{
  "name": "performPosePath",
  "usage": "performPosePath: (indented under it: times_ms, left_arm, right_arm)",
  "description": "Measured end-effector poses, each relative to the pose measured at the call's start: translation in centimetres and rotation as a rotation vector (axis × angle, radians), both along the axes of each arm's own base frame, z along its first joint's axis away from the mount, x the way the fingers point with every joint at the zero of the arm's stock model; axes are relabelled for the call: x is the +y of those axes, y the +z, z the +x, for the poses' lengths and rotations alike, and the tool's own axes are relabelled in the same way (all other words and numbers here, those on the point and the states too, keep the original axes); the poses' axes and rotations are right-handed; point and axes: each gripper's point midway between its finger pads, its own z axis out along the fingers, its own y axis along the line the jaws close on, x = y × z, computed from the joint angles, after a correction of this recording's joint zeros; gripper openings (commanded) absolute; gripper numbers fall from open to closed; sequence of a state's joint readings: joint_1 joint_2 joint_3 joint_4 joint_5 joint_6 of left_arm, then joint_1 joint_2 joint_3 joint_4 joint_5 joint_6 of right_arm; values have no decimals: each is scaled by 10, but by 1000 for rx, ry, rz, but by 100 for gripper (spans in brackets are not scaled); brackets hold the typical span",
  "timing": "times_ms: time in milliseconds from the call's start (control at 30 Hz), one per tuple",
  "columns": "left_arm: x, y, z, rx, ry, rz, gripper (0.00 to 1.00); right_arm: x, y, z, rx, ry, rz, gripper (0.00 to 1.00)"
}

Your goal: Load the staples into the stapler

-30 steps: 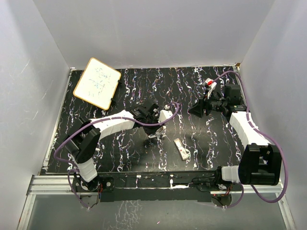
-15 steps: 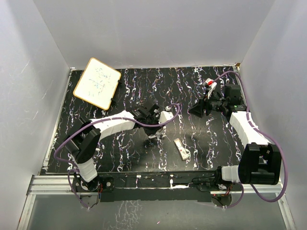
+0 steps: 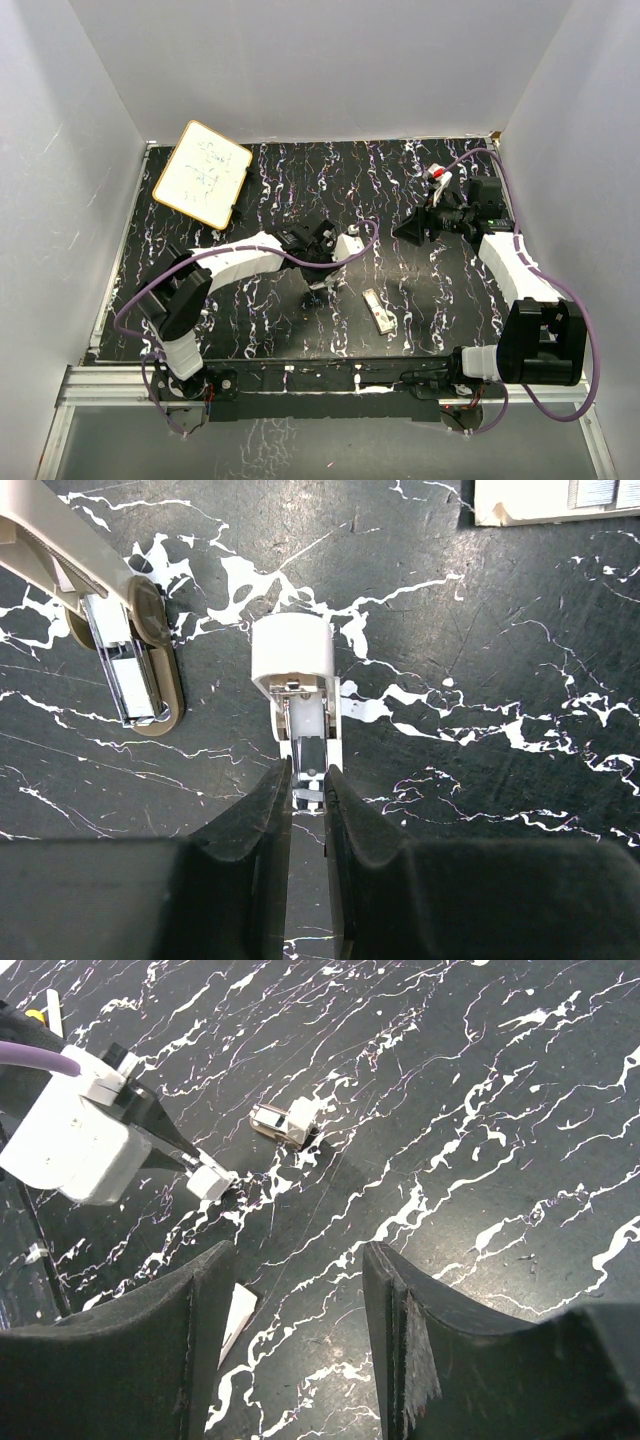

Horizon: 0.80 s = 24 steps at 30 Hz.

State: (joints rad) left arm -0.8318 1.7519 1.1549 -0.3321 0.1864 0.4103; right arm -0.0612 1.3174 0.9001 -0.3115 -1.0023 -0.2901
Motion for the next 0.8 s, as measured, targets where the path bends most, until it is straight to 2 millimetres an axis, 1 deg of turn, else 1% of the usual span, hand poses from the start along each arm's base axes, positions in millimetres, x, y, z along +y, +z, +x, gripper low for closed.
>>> performPosePath:
  times_ms: [167, 600, 700, 800]
  left_arm:
    - [1, -10, 1, 18, 17, 31, 0]
    - [1, -9, 2, 22, 42, 37, 0]
    - [1, -9, 2, 22, 41, 37, 2]
    - [1, -9, 2, 21, 41, 37, 8]
  right_arm:
    - [0, 0, 0, 0, 1, 2, 56]
    - [1, 1, -1, 1, 7, 7, 56]
    - [0, 1, -1, 1, 4, 7, 57]
    - [-1, 1, -1, 1, 2, 7, 57]
